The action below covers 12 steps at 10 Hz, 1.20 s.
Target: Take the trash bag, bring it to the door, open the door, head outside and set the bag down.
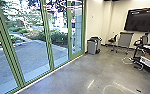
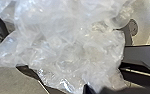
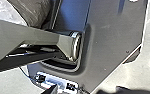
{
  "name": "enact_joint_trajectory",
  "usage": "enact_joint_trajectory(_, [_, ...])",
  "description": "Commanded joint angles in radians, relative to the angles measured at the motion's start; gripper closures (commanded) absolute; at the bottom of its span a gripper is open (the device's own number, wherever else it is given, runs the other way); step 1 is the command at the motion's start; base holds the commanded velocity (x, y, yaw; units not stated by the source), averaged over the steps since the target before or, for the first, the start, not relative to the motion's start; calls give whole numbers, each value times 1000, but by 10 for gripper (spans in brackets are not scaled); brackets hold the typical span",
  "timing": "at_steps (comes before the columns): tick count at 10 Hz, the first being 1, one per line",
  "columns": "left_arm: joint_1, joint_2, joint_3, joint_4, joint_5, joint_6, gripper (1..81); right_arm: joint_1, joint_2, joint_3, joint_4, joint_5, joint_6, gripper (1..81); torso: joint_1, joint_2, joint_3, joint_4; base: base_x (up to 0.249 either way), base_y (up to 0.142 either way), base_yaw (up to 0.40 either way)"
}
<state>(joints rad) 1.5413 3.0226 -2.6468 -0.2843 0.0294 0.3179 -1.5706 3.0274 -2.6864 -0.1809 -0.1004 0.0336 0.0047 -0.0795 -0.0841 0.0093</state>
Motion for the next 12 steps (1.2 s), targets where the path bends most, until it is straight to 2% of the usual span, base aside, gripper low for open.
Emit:
enact_joint_trajectory(1, [-45,3,5,10,69,9,811,43,4,-2,-3,-58,0,10,0,0,0,0,143,0,0])
enact_joint_trajectory(12, [-48,3,4,8,66,9,811,39,4,-2,0,-58,0,10,0,0,0,0,143,-6,0])
